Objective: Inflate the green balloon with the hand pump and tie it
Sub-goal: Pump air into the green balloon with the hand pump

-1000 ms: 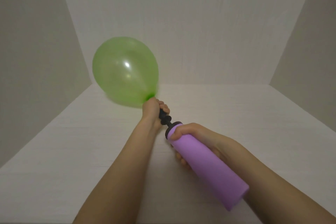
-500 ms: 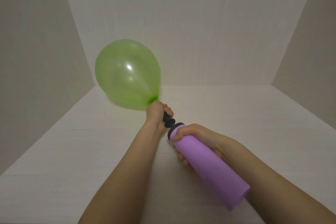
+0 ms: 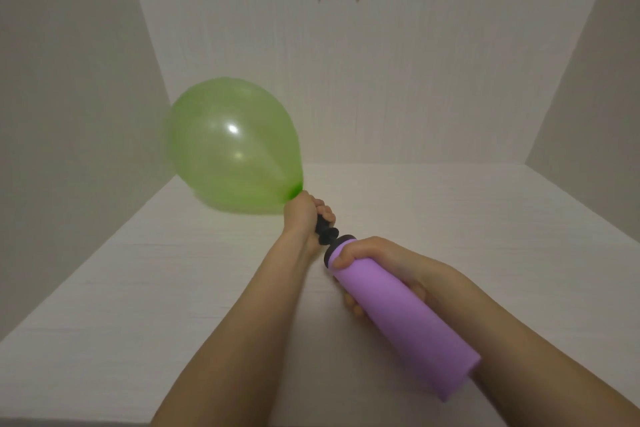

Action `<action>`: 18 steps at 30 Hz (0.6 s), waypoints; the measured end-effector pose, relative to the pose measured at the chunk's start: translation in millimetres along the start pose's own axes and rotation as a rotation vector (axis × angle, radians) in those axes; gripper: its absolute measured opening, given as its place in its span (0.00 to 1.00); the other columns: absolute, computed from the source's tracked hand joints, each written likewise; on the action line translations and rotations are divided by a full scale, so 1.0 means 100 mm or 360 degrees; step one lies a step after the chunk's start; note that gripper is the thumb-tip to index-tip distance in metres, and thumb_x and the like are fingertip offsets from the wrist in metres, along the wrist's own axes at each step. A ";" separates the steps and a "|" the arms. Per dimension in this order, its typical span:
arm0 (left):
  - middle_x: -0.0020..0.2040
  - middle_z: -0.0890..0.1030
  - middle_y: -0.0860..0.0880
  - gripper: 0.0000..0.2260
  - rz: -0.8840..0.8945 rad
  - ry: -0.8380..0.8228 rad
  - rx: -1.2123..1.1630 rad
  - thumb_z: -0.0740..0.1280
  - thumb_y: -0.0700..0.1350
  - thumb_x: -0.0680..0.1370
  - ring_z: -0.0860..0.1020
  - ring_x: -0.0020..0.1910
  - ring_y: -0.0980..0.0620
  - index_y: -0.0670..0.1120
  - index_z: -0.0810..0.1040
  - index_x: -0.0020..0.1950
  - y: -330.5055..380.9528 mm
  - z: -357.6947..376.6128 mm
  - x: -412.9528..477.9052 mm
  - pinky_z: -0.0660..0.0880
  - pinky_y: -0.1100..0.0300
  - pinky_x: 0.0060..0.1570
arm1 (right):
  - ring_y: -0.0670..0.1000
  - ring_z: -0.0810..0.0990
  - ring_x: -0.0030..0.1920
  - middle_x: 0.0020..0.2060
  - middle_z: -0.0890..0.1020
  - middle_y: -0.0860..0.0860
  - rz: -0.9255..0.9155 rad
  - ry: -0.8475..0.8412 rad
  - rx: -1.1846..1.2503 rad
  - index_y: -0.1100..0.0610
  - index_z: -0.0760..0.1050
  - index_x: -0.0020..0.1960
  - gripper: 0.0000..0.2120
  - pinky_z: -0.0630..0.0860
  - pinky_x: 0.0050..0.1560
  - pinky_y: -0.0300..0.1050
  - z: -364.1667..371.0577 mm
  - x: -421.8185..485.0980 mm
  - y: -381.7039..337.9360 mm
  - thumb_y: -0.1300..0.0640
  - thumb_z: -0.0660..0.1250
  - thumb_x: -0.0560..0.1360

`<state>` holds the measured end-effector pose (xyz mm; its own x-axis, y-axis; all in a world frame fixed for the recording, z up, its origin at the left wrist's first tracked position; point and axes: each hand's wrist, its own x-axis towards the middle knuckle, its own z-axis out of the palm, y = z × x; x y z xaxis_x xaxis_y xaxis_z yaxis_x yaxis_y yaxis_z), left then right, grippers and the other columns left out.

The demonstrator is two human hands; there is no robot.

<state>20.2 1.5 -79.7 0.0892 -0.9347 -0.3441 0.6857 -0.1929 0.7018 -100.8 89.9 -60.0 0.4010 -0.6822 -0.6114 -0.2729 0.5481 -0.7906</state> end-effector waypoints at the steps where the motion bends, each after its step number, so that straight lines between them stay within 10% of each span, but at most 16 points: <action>1: 0.30 0.59 0.52 0.14 0.0000 -0.0012 0.0034 0.47 0.38 0.79 0.60 0.13 0.58 0.46 0.59 0.33 -0.03 0.03 -0.01 0.58 0.74 0.17 | 0.55 0.76 0.23 0.25 0.76 0.58 -0.0013 0.0007 0.0017 0.65 0.72 0.40 0.13 0.74 0.27 0.37 0.02 0.02 -0.02 0.53 0.65 0.70; 18: 0.29 0.58 0.50 0.14 0.0051 0.0015 0.0178 0.46 0.35 0.77 0.59 0.12 0.57 0.45 0.58 0.33 -0.10 0.09 -0.04 0.58 0.74 0.18 | 0.55 0.77 0.23 0.24 0.77 0.58 -0.0058 0.0063 0.0050 0.65 0.72 0.41 0.13 0.74 0.28 0.37 0.03 0.04 -0.04 0.53 0.65 0.71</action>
<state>5.9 4.2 -79.9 0.1171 -0.9381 -0.3259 0.5977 -0.1955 0.7775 -95.4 86.5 -59.2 0.3750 -0.7202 -0.5837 -0.2309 0.5372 -0.8112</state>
